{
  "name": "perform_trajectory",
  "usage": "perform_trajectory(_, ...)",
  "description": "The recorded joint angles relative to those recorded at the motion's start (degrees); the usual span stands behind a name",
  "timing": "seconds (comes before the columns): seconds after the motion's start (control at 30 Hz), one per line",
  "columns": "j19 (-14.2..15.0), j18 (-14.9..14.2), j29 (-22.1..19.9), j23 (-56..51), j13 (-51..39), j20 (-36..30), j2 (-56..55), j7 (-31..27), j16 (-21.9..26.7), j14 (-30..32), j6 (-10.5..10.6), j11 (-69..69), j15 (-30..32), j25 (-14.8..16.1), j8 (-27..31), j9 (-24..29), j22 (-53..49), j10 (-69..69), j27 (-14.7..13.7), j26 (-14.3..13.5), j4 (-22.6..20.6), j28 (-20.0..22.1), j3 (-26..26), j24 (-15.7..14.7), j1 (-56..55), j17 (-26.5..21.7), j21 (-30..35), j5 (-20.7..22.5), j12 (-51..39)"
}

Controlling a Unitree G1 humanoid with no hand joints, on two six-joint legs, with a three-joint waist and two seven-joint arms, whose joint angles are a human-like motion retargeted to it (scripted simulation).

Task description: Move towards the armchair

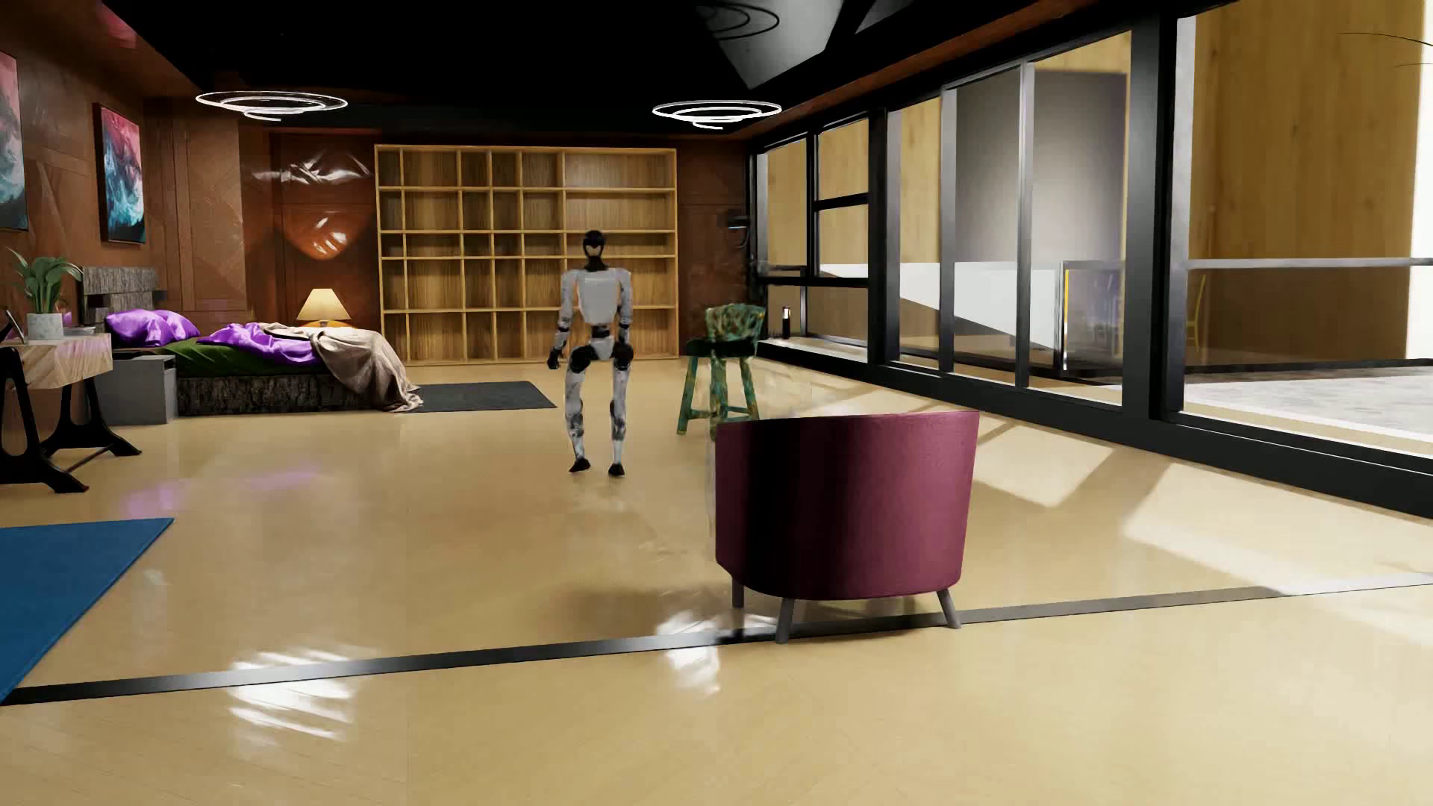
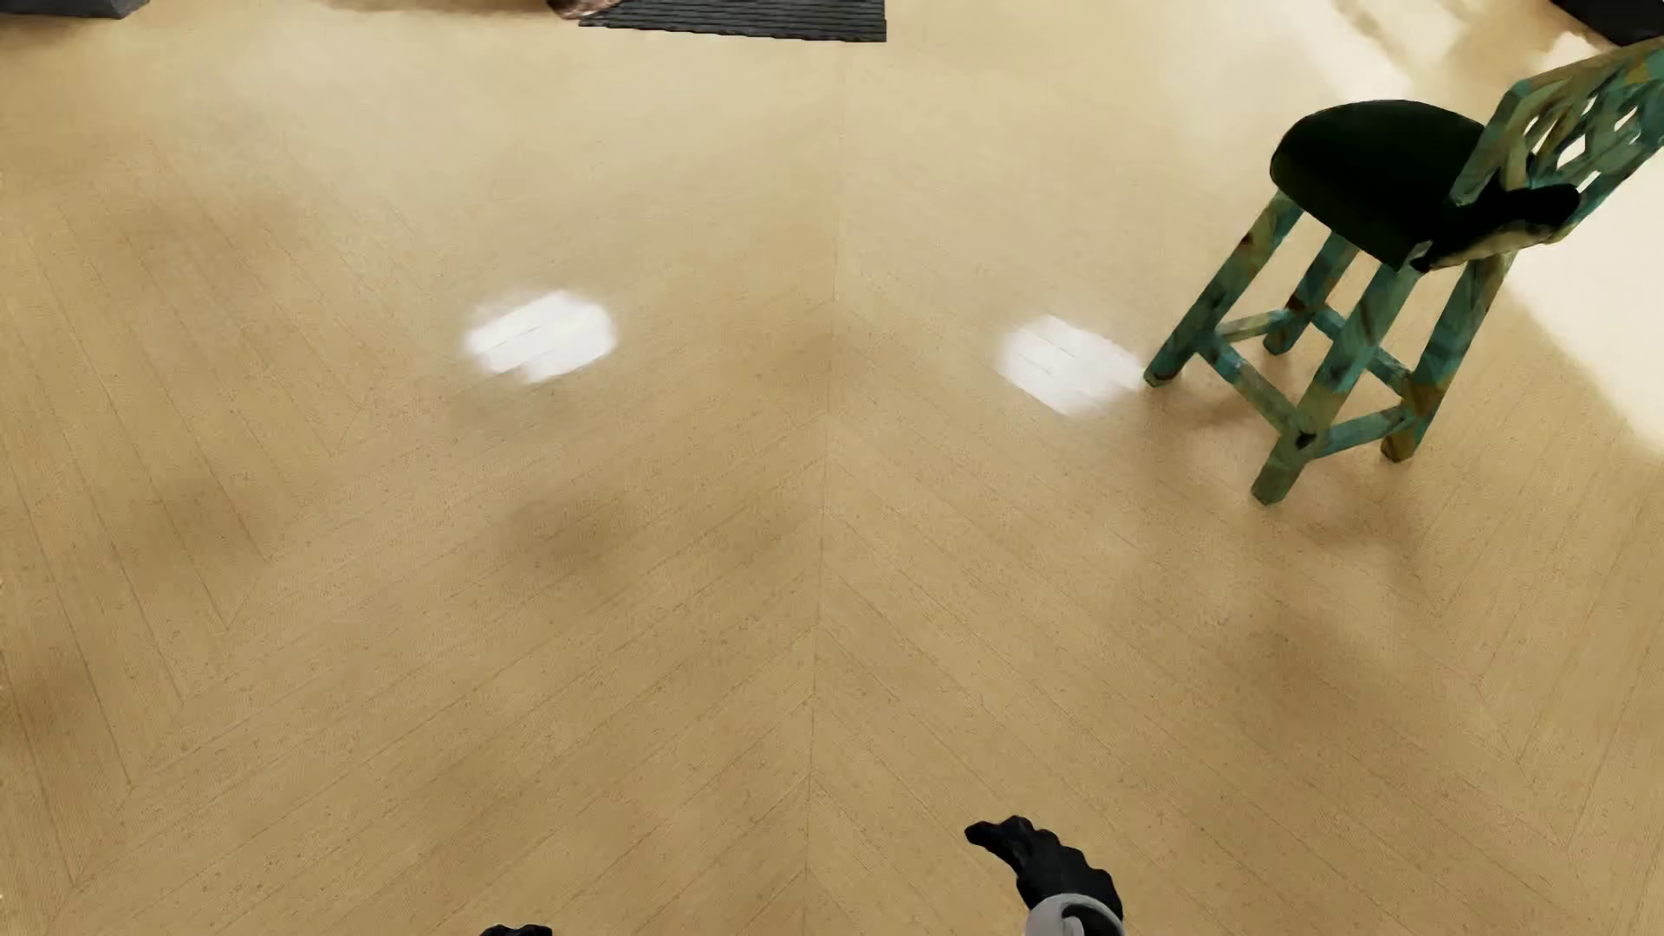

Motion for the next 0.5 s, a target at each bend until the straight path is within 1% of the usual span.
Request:
perform_trajectory(0.03, 0.0, 1.0, 0.3, -0.9, -1.1, 0.2, 1.6, 1.4, -0.3, 0.8, -0.3, -1.1, -0.5, -0.1, 0.5, -0.2, 0.1, -8.8, -1.2, 0.1, -1.1, -0.3, 0.4, 0.3, -0.7, -0.3, 1.1, -0.2, -0.7)
perform_trajectory(0.07, 0.1, 0.2, 0.9, -1.8, -2.1, 0.7, 3.1, 1.9, -0.8, 2.7, -0.7, -2.4, -0.9, -0.3, 1.0, -0.6, 0.3, -18.0, -2.2, 0.3, -2.8, -0.5, 0.8, 0.5, -0.9, -0.5, 2.6, -0.3, -1.1)
perform_trajectory(0.1, 0.1, -2.5, 1.5, -2.5, -3.0, 1.5, 4.6, 1.8, -1.4, 5.2, -1.1, -3.7, -1.1, -0.5, 1.6, -0.9, 0.6, -27.0, -3.0, 0.6, -4.5, -0.7, 1.0, 0.6, -0.8, -0.5, 4.1, -0.3, -1.3)
perform_trajectory(0.13, 0.1, -3.2, 2.1, -3.0, -3.8, 2.4, 6.2, 1.2, -2.1, 6.6, -1.4, -5.0, -1.2, -0.5, 2.3, -1.2, 0.8, -35.4, -3.6, 0.8, -6.1, -0.7, 1.2, 0.6, -0.1, -0.4, 5.5, -0.4, -1.3)
perform_trajectory(0.17, 0.1, -6.0, 2.6, -3.4, -4.2, 3.3, 7.6, -0.1, -2.6, 6.0, -1.8, -5.2, -1.7, -0.4, 3.1, -1.5, 1.0, -39.2, -4.1, 1.0, -7.1, -0.7, 1.3, 0.7, -0.5, 0.1, 6.7, -0.2, -1.1)
perform_trajectory(0.2, 0.1, -7.9, 2.9, -3.8, -4.1, 3.7, 9.0, -1.5, -3.1, 6.2, -2.1, -5.4, -2.1, -0.2, 3.9, -1.7, 1.4, -40.1, -4.3, 1.1, -7.9, -1.0, 1.4, 1.0, -0.5, 0.5, 7.7, -0.3, -0.8)
perform_trajectory(0.27, 0.3, -1.3, 3.0, -4.3, -2.8, 3.8, 12.5, -1.3, -4.1, 13.6, -2.9, -5.5, -1.6, 0.2, 5.1, -2.1, 3.0, -38.5, -4.5, 1.3, -9.2, -1.8, 1.7, 2.3, 1.3, 1.0, 8.9, -1.4, -0.2)
perform_trajectory(0.3, 0.6, 0.4, 2.9, -4.0, -1.6, 3.9, 13.9, -0.8, -4.6, 16.1, -3.5, -4.7, 0.1, 0.4, 5.7, -2.4, 4.1, -38.0, -3.9, 1.6, -9.8, -2.2, 1.8, 2.9, 3.0, 1.3, 9.1, -2.2, 0.1)
perform_trajectory(0.37, 0.7, 1.0, 2.8, -2.0, 1.5, 4.2, 14.9, 1.4, -5.5, 13.7, -5.3, -1.3, 6.3, 0.0, 6.8, -3.2, 6.9, -36.9, -1.0, 2.3, -11.0, -2.8, 1.8, 4.1, 6.0, 1.5, 9.0, -4.6, 0.5)
perform_trajectory(0.4, 1.7, 1.8, 3.2, -0.6, 2.9, 4.1, 14.4, 2.4, -5.8, 12.2, -6.2, 1.5, 10.7, -0.5, 7.6, -3.6, 8.2, -36.8, 0.5, 2.5, -11.8, -3.4, 1.7, 4.8, 7.8, 1.4, 9.3, -5.8, 0.5)
perform_trajectory(0.43, 3.4, 3.0, 4.2, 0.6, 4.1, 3.9, 13.3, 3.5, -6.0, 10.6, -6.9, 5.5, 14.9, -1.2, 8.1, -3.8, 9.1, -36.5, 1.3, 2.4, -12.6, -4.0, 1.8, 5.5, 9.2, 0.6, 10.2, -7.0, 0.5)
perform_trajectory(0.47, 6.3, 4.7, 5.4, 1.4, 4.9, 3.6, 10.9, 4.5, -6.3, 8.7, -7.5, 11.7, 18.5, -2.3, 8.4, -3.9, 9.5, -35.1, 1.1, 1.9, -13.3, -4.3, 1.8, 6.1, 10.0, -0.8, 11.8, -8.3, 0.2)
perform_trajectory(0.5, 11.3, 6.1, 6.7, 1.6, 5.5, 3.1, 7.3, 5.6, -6.6, 6.4, -8.0, 19.7, 22.5, -3.2, 8.3, -3.8, 9.7, -32.8, 0.2, 1.1, -14.1, -4.2, 2.0, 6.5, 10.3, -3.0, 13.2, -10.0, -0.3)
